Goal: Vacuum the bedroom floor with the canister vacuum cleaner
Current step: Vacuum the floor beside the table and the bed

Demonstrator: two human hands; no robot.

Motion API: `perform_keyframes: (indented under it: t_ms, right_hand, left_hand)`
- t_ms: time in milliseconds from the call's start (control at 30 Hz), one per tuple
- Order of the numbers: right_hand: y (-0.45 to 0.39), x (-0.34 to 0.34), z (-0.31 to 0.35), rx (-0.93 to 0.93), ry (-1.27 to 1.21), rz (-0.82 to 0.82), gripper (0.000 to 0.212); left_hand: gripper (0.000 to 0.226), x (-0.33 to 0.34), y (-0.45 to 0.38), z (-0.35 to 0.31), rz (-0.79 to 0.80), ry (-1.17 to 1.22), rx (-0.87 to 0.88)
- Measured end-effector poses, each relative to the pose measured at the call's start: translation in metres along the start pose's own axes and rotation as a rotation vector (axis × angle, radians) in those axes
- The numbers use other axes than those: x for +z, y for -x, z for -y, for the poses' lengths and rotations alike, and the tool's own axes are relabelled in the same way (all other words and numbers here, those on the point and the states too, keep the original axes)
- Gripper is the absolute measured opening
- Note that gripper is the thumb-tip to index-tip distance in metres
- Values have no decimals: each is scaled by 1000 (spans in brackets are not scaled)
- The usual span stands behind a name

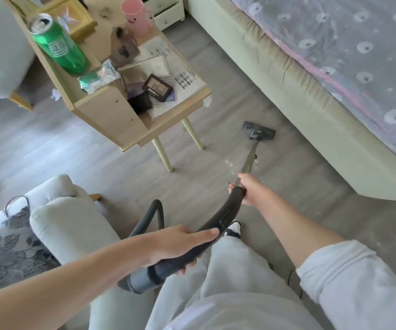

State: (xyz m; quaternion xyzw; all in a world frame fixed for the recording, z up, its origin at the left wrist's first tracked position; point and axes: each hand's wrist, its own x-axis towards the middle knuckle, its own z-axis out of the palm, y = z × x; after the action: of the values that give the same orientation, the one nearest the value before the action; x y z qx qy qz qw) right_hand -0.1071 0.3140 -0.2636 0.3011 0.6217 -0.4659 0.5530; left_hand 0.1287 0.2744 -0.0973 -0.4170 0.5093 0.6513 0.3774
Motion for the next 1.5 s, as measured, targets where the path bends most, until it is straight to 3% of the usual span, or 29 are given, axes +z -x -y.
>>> perform_keyframes:
  t_ms: [267,400,600,733,967,1133,1300,1500]
  right_hand:
    - [-8,-44,18,-34,-330,25,19]
    - [7,-58,-33,1,-476,32,15]
    - [34,-72,-120,38,-683,-47,27]
    - [41,-106,-152,-36,-763,-45,26]
    - [38,-163,-137,-45,-597,-88,27]
    - [26,-203,-98,-88,-539,-177,26]
    - [2,-256,-59,-71,-546,-228,21]
    - [-16,-254,-52,-54,-574,-190,24]
  left_hand:
    - [67,49,-37,-17,-4,187,27]
    - [66,47,-14,18,44,70,22]
    - [63,25,21,57,156,-133,2]
    - [63,35,11,57,175,-305,3]
    - [41,87,-41,22,234,-348,-18]
    - [50,134,-78,-20,222,-300,35]
    - [44,173,-119,-62,310,-142,-74]
    - [47,188,-156,-96,320,-92,-133]
